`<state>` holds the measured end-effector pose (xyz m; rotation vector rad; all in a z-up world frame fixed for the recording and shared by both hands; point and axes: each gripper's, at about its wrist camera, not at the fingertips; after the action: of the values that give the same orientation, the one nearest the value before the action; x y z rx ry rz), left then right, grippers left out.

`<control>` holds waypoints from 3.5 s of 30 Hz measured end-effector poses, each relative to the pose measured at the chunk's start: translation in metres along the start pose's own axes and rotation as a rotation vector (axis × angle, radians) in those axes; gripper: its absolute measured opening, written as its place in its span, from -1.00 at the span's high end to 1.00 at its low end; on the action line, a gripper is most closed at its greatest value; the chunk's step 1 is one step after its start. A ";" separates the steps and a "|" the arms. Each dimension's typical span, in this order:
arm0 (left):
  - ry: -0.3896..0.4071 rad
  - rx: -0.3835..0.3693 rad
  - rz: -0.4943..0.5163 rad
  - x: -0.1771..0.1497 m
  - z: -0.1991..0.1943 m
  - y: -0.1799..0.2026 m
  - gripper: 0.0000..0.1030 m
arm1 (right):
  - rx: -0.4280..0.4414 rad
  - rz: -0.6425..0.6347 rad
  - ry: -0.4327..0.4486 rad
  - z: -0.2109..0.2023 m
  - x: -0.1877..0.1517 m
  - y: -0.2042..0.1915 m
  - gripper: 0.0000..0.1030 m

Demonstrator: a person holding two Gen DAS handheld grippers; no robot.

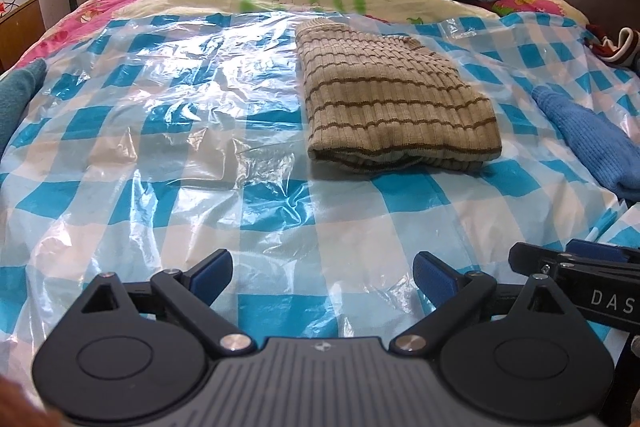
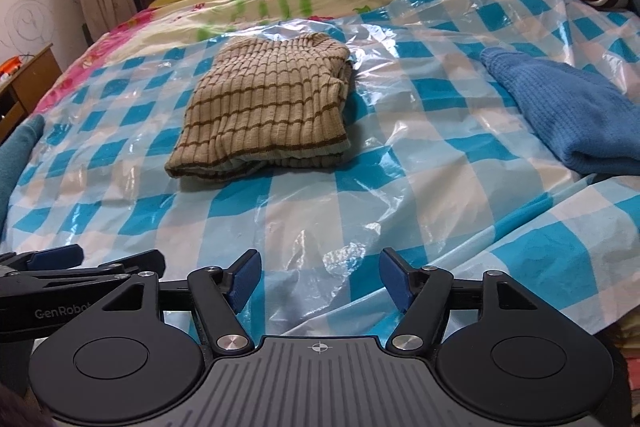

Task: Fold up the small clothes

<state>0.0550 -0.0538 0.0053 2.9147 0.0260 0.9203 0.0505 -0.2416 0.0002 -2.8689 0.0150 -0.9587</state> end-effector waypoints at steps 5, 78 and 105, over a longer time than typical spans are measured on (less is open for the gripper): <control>0.001 -0.002 0.000 -0.002 -0.002 0.000 -0.97 | -0.020 -0.009 0.005 -0.003 -0.002 -0.002 -0.34; -0.067 0.056 0.034 -0.011 0.003 0.005 -0.97 | -0.043 -0.035 -0.050 0.006 -0.016 -0.004 -0.44; -0.066 0.058 0.034 -0.012 0.004 0.005 -0.96 | -0.043 -0.032 -0.054 0.008 -0.019 -0.003 -0.44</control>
<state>0.0474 -0.0599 -0.0044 3.0058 -0.0006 0.8413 0.0401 -0.2369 -0.0172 -2.9421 -0.0153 -0.8970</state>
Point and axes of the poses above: each gripper's, at about its wrist camera, not at the fingertips, and z roughly the way its jaws point, y to its right, x to its top, and after that the axes turned 5 degrees about -y, right-handed
